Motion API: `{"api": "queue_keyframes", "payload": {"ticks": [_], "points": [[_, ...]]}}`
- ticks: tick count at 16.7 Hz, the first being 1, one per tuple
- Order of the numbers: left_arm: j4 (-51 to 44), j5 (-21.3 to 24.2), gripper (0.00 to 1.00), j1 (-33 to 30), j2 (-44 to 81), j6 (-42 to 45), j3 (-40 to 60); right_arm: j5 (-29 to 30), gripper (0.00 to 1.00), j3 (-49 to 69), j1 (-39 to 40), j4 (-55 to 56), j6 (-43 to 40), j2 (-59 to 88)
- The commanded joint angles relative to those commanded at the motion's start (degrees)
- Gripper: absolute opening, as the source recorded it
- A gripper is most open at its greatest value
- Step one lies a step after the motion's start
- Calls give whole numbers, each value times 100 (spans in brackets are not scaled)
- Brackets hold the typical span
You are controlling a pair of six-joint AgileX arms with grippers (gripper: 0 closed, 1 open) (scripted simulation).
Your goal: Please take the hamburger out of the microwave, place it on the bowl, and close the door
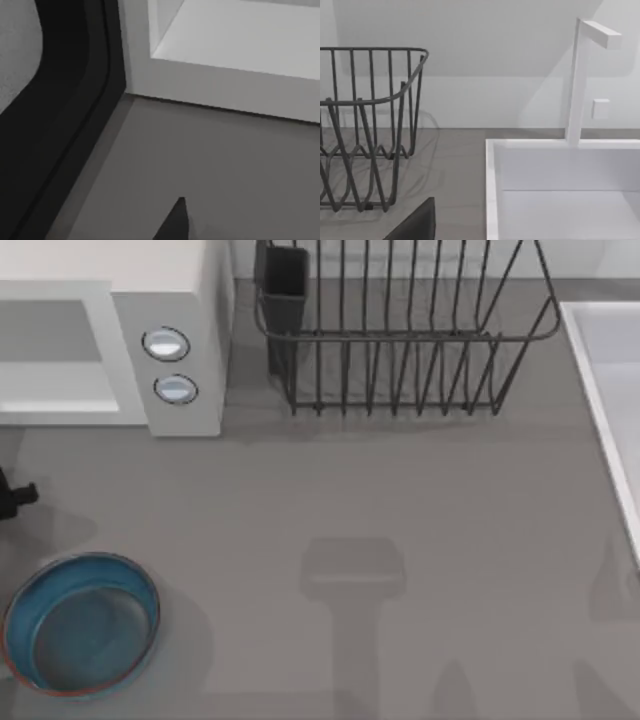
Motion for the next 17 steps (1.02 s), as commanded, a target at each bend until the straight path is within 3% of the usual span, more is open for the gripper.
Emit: {"api": "queue_keyframes", "payload": {"ticks": [4, 10, 17], "points": [[624, 128, 0, 135, -298, 40, -763, 0, 100, 0, 0, 0, 0, 0], [639, 123, 0, 114, -306, 50, -777, 0, 100, 0, 0, 0, 0, 0], [-649, 109, 0, 119, -1562, 49, -640, 0, 100, 0, 0, 0, 0, 0]]}}
